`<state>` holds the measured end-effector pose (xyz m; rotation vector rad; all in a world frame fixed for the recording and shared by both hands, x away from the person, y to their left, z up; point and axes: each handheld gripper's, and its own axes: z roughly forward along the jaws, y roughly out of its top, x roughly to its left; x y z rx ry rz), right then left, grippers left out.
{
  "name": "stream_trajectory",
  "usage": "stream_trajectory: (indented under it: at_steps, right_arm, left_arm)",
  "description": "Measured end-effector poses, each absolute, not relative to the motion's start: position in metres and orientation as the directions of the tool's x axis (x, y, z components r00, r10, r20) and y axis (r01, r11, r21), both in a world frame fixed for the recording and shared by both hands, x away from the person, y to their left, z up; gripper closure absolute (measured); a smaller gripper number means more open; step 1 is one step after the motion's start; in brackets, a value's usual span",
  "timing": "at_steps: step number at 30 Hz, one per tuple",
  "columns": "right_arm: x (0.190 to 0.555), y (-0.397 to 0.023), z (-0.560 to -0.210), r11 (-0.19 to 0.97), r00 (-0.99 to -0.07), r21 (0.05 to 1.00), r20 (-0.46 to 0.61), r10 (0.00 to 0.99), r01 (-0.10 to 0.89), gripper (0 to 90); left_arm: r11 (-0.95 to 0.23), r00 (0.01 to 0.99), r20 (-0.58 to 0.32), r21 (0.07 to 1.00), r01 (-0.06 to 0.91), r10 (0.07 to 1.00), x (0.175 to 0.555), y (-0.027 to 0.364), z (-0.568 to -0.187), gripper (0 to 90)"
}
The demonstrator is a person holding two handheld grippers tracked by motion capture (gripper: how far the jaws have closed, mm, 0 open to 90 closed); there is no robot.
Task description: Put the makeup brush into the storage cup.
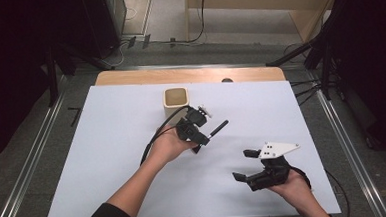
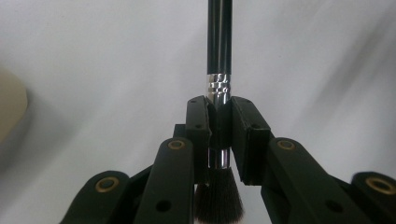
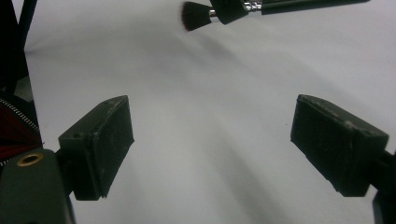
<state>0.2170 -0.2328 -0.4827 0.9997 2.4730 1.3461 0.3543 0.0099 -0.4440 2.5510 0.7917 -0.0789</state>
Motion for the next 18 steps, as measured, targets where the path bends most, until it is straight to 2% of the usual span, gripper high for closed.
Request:
stream_trajectory:
  at_steps: [18]
  right_arm:
    - [0.217,-0.230,-0.482,0.371,-0.772,0.799,0.172,0.612,0.473,14.2]
  left_arm:
    - [-0.683,0.856,-0.209,0.528,0.505,0.472,0.329,0.049,-0.428,78.9]
